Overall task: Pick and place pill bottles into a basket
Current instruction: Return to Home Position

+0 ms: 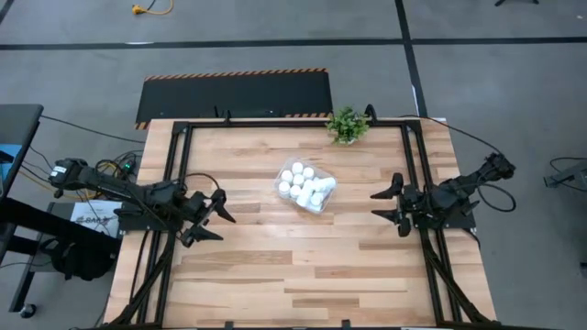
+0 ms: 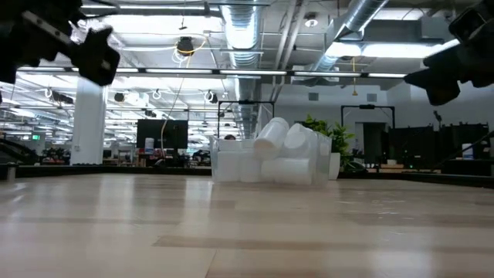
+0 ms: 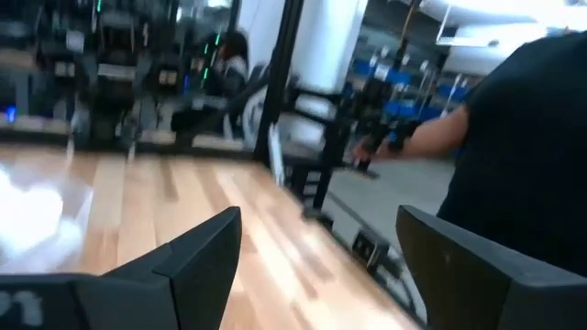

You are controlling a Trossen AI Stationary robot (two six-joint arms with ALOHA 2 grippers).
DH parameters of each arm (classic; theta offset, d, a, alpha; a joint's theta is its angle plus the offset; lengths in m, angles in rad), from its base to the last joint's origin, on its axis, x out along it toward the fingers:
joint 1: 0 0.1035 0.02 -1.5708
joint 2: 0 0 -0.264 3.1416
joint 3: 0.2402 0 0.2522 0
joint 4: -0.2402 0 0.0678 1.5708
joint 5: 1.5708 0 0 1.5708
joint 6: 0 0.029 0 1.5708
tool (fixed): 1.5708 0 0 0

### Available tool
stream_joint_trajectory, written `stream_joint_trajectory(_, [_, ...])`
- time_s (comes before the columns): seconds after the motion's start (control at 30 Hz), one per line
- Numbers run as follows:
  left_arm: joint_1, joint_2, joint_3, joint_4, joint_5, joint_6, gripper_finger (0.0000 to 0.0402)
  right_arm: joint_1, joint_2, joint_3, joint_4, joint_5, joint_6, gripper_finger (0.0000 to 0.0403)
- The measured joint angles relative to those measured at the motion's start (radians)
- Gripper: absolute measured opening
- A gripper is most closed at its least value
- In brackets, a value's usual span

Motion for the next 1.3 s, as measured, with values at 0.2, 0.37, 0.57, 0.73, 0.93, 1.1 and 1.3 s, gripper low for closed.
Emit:
stream_joint_trajectory(0.2, [0.018,-0.177,0.0,-0.081,0.013,-0.006,0.0279,0.0,-0.011,0.0,0.0,0.003,-0.031,0.0218])
stream_joint_trajectory(0.37, [0.028,-0.39,-0.001,-0.275,0.004,-0.078,0.0279,0.001,-0.011,0.001,-0.017,-0.001,-0.046,0.0218])
stream_joint_trajectory(0.57, [0.028,-0.558,0.028,-0.499,0.019,-0.111,0.0279,0.002,-0.013,0.001,-0.02,-0.028,-0.103,0.0218])
stream_joint_trajectory(0.73, [0.029,-0.545,0.001,-0.534,-0.096,-0.149,0.0279,0.002,-0.022,0.001,-0.021,-0.039,-0.134,0.0218])
stream_joint_trajectory(0.93, [0.029,-0.558,-0.001,-0.585,-0.176,-0.099,0.0279,0.002,-0.021,0.001,-0.024,-0.058,-0.104,0.0218])
stream_joint_trajectory(1.1, [0.029,-0.558,-0.002,-0.602,-0.209,-0.098,0.0279,0.002,-0.021,0.001,-0.024,-0.058,-0.074,0.0218])
stream_joint_trajectory(1.3, [0.029,-0.558,-0.002,-0.602,-0.21,-0.044,0.0279,0.002,-0.021,0.007,-0.062,-0.087,0.015,0.0218])
